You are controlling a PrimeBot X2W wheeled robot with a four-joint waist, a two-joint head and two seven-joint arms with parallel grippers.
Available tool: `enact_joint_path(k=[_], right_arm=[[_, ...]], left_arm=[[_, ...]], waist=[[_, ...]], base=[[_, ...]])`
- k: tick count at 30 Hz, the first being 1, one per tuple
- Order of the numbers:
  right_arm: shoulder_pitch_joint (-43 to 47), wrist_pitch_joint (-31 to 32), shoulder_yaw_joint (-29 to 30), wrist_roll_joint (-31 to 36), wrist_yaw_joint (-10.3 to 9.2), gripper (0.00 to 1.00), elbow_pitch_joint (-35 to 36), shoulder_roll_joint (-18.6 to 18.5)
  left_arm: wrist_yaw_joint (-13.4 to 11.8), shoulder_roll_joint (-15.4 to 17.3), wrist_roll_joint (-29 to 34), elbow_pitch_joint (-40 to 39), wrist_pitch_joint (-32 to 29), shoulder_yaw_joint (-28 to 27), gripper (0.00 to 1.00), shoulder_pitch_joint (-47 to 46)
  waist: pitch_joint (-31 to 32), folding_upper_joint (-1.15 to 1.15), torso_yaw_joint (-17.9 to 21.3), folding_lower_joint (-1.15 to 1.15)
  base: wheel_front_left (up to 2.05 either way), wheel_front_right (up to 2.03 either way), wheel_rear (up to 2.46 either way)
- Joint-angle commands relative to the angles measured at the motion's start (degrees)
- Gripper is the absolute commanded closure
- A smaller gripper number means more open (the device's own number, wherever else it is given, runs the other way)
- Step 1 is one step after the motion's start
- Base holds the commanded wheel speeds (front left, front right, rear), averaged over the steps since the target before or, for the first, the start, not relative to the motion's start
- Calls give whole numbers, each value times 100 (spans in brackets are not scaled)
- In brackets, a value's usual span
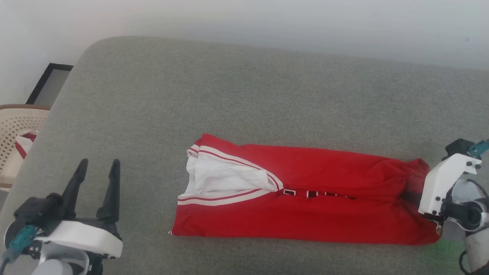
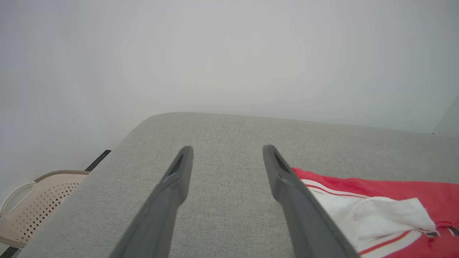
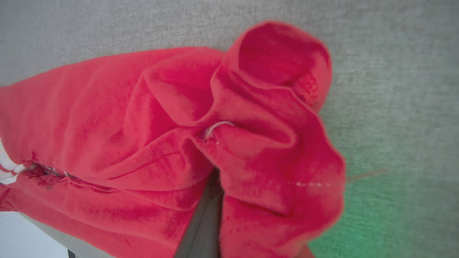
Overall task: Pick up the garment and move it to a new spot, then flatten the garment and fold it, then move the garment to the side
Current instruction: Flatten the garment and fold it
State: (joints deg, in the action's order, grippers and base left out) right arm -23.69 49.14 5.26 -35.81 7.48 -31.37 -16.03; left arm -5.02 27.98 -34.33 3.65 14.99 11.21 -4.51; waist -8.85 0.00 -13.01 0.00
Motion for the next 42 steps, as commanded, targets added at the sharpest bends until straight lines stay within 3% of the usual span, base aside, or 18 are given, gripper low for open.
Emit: enact_joint_path(k=[1,12,25,33,42], right_arm=[[18,-37,-89,-61,1,100,-40,59],[-68,-521,251,-118,-5,100,-89,-629],[-293,-1357,1002,840,-4,100,-763,-1347],[-304,-1244,748,693,-3,100,-314,-1049],[122,-662,-85,-204,-2,100,1188,-607]], left_arm=[[98,-93,113,33,23,-130,0,92],[700,-693,661,308,23,-793,0,188],[1089,-1093,1028,430,23,-1270,0,212],[1184,-1211,1204,459,23,-1450,0,296],[1240,-1346,1274,533,23,-1468,0,278]], waist=[[-11,0,14,0],[6,0,173,0],[93,0,495,0],[257,0,655,0],[456,0,573,0]], base=[[0,0,0],[0,0,0],[0,0,0],[0,0,0],[0,0,0]])
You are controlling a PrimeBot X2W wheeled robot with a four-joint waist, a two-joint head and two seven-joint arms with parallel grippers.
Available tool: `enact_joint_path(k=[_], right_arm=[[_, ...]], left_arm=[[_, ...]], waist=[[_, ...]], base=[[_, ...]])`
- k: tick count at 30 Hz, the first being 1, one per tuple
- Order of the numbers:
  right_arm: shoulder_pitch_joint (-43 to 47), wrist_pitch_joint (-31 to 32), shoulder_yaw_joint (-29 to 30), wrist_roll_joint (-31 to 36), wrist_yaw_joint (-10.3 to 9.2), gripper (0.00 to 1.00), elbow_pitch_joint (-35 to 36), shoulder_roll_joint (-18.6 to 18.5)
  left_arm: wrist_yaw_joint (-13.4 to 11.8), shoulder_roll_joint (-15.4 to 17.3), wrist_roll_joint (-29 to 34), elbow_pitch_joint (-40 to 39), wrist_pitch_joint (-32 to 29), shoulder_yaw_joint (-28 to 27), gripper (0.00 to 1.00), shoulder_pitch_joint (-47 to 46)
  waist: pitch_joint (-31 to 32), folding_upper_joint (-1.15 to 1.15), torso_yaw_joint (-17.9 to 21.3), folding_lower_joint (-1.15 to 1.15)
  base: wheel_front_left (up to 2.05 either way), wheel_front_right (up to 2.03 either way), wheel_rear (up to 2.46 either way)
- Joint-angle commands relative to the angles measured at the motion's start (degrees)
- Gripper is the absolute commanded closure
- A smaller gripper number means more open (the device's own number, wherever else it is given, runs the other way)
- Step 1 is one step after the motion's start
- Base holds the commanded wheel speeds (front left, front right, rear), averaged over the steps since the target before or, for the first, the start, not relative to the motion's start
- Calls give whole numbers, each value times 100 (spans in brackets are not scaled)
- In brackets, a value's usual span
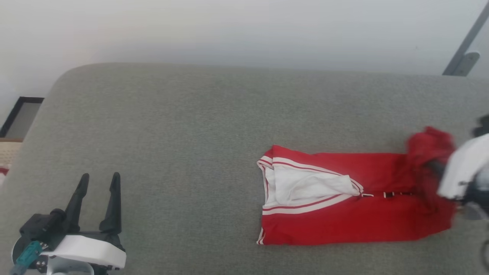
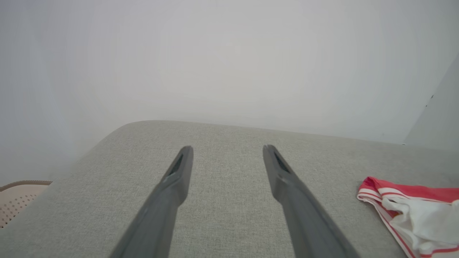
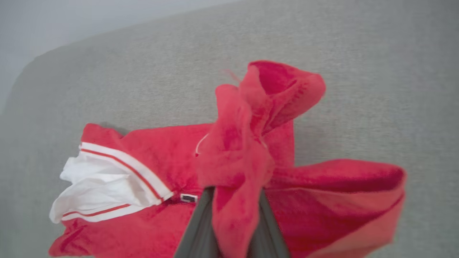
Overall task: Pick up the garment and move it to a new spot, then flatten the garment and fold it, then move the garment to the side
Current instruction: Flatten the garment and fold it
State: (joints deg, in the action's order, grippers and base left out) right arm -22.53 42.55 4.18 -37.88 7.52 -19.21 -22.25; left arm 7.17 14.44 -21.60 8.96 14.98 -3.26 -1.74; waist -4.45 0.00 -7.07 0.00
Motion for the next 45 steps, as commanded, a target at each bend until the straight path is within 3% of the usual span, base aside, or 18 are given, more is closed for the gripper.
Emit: enact_joint_path(k=[1,10,22,23,24,30,36,45], right_arm=[[69,38,-89,-55,-7,100,124,83],[165,35,-1066,-316,-5,100,697,576],[-142,-496,-2098,-74,-5,100,-235,925],[-183,-567,-2137,-15,-5,84,-332,934],[-224,-614,-2199,38,-5,0,-416,941],[-296,-794,-2431,70,-5,0,-604,902],[-196,-987,-2514,-92,-5,0,-258,728],[205,-1536,-1895,-42,-5,0,558,408]], left_arm=[[26,4,19,14,24,6,0,-11],[35,-53,7,81,24,243,0,-199],[33,-52,-150,188,24,532,0,-402],[33,-55,-160,185,25,524,0,-407],[33,-54,-158,181,24,522,0,-402],[34,5,-157,186,25,454,0,-265],[34,-3,-130,79,25,246,0,-55],[34,17,-65,-81,24,-9,0,239]], waist=[[35,0,-58,0],[64,0,-457,0],[57,0,-890,0],[63,0,-900,0],[69,0,-905,0],[161,0,-830,0],[315,0,-574,0],[506,0,-34,0]], base=[[0,0,0],[0,0,0],[0,0,0],[0,0,0],[0,0,0],[0,0,0],[0,0,0],[0,0,0]])
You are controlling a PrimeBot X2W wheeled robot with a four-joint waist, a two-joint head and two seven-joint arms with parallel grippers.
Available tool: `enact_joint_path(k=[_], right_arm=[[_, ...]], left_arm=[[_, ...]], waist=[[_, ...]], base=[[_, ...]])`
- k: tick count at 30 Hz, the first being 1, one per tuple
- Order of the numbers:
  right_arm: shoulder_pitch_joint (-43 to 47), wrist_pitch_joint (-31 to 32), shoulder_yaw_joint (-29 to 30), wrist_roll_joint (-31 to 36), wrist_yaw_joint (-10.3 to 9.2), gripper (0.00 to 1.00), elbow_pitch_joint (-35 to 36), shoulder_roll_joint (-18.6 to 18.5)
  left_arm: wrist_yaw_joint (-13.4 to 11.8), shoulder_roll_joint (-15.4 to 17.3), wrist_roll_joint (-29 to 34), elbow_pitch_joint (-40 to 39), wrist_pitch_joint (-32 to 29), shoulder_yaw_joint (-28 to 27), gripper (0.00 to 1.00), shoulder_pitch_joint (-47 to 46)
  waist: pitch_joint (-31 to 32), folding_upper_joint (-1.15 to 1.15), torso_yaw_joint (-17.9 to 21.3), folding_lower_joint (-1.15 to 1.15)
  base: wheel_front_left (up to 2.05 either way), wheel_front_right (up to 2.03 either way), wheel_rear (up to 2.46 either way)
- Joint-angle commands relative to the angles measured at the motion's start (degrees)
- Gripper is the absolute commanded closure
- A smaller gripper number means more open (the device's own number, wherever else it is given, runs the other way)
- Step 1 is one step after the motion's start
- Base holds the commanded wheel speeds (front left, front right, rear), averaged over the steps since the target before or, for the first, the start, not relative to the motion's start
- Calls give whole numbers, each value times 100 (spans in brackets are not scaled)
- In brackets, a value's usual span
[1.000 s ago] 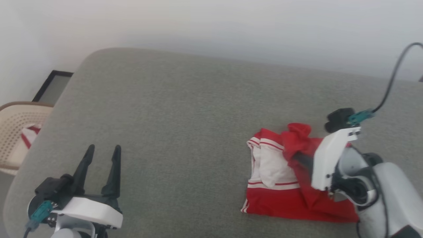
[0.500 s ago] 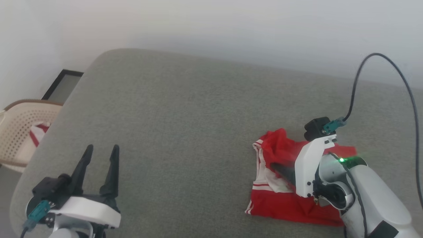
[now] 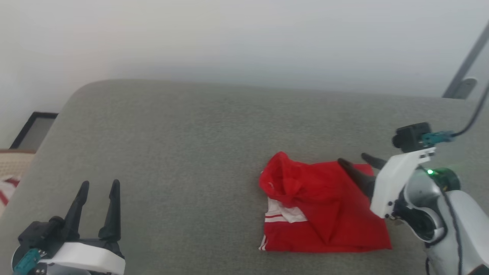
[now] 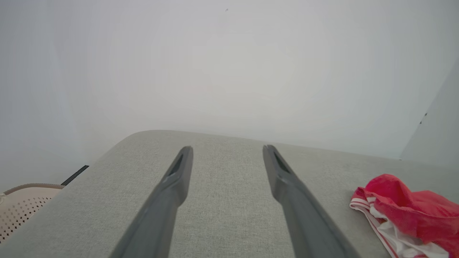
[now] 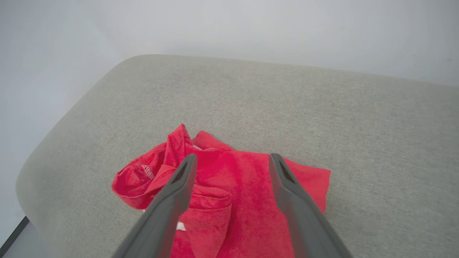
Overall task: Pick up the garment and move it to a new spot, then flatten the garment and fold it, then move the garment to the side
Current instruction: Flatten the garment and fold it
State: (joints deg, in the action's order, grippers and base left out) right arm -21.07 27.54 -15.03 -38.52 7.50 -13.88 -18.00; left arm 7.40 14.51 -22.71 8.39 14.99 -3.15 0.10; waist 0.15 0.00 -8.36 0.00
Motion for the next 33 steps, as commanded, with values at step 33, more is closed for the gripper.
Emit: enact_joint_path(k=[33], right_arm=[[1452,-3287,1392,1154,-3,0,-22,-181]], left_arm=[[12,98,208,-167,23,-555,0,549]], waist=[[147,0,1115,0]], base=[[0,0,0]])
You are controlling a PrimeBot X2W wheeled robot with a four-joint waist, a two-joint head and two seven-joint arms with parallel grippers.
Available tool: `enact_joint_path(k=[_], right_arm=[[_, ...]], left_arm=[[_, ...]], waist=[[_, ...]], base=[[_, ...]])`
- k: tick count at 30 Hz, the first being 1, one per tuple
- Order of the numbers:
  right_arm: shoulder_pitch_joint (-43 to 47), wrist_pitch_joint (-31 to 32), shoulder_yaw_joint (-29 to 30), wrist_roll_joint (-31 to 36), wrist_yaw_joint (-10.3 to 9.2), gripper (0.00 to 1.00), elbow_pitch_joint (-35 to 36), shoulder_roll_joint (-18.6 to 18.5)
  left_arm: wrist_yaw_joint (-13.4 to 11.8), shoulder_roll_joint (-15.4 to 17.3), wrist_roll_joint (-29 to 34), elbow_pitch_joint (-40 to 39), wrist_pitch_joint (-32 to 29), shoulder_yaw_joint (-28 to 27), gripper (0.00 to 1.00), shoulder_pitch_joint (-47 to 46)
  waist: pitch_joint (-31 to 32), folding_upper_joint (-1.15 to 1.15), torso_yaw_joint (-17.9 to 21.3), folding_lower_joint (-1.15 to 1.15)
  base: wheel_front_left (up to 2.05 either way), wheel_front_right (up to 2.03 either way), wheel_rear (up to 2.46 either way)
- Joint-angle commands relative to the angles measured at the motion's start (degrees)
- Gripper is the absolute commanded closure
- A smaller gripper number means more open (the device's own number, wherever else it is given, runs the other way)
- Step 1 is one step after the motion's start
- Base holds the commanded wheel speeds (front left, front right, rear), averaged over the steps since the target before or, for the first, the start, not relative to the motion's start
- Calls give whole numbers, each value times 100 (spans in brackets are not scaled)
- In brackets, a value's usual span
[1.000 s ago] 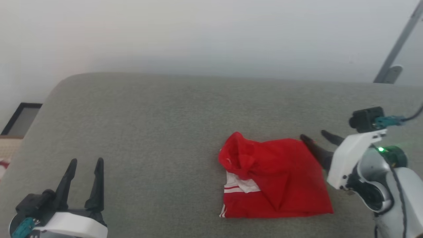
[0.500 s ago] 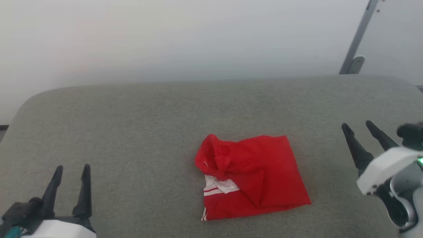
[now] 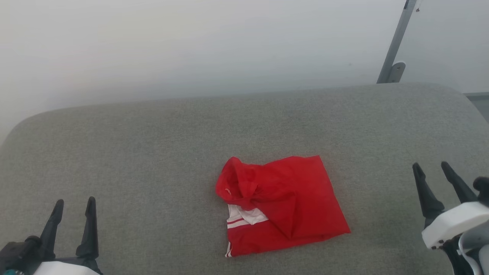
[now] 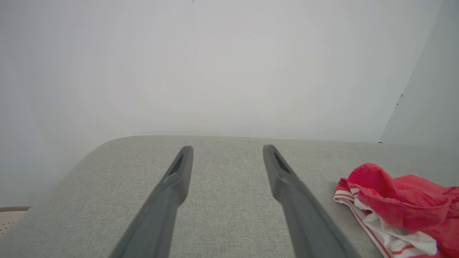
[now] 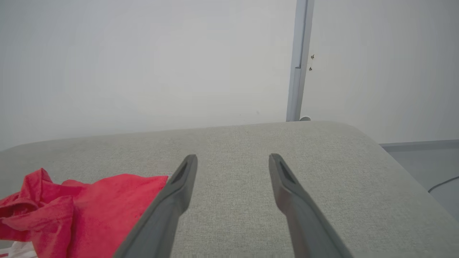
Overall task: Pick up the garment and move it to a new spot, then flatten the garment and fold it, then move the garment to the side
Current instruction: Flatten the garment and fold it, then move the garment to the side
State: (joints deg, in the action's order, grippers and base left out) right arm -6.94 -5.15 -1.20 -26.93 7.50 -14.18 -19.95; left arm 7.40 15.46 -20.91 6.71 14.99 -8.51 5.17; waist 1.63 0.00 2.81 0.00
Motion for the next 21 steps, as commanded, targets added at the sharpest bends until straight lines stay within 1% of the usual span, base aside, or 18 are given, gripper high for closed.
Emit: enact_joint_path(k=[1,11,21], right_arm=[[62,-57,7,1,-3,0,-16,19],[180,-290,18,-12,-3,0,-203,122],[230,-283,39,52,-3,0,-200,163]], left_arm=[[12,6,26,5,23,-28,0,49],[12,40,-22,39,23,4,0,153],[12,36,-50,46,23,38,0,164]], waist=[[1,0,3,0],[4,0,1,0],[2,0,-85,0]], base=[[0,0,0],[0,0,0],[0,0,0]])
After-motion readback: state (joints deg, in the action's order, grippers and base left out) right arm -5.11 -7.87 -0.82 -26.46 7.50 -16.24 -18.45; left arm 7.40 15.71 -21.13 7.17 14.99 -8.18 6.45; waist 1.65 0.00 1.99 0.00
